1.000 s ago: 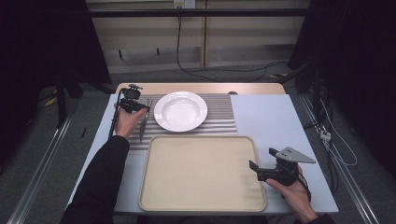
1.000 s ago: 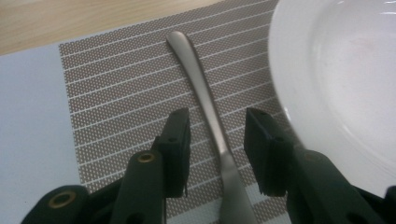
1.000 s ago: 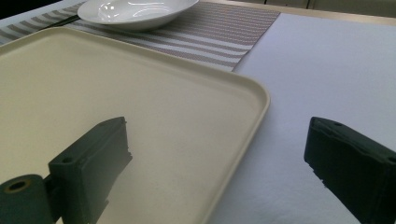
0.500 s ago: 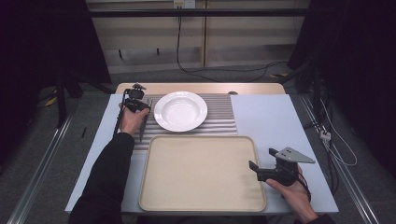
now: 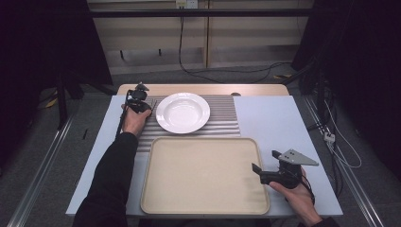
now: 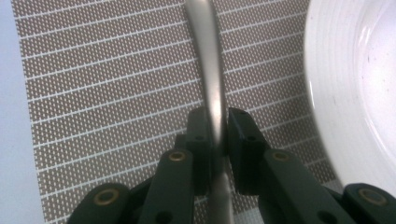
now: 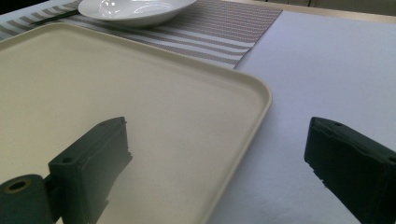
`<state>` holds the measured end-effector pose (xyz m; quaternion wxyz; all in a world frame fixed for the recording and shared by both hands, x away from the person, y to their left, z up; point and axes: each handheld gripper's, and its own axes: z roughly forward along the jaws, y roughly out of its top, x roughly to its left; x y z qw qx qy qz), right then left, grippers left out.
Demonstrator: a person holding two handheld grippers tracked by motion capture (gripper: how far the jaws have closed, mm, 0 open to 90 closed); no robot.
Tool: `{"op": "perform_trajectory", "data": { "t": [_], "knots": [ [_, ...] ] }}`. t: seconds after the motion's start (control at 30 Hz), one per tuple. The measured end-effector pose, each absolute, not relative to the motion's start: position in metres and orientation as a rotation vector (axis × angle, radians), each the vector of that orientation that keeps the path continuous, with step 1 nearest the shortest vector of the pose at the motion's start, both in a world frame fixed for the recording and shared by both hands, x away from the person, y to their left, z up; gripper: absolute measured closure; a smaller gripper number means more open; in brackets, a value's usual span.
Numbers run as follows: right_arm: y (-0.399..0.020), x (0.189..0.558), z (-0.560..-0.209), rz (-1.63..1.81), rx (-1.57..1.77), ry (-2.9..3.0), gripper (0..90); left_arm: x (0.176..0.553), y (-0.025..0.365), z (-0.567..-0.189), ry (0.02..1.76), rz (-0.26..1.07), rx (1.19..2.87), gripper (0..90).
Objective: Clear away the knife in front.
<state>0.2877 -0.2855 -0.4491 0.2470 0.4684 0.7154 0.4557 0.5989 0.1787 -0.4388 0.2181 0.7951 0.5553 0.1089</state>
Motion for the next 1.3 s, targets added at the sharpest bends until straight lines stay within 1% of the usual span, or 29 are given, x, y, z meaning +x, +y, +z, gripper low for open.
{"op": "perform_trajectory", "data": {
  "t": [0.27, 0.57, 1.03, 1.3],
  "knots": [
    [-0.286, 0.288, -0.449, 1.241, 1.276, 1.955, 6.2, 0.597, 0.182, -0.437, 1.510, 0.264, 2.255, 79.7],
    [-0.285, 0.287, -0.449, 1.236, 1.277, 1.954, 6.2, 0.592, 0.181, -0.435, 1.485, 0.284, 2.290, 79.8],
    [-0.285, 0.288, -0.449, 1.230, 1.284, 1.948, 6.3, 0.582, 0.190, -0.435, 1.480, 0.295, 2.269, 79.9],
    [-0.284, 0.288, -0.449, 1.228, 1.281, 1.956, 6.3, 0.574, 0.197, -0.426, 1.462, 0.300, 2.261, 79.9]
  ]
}}
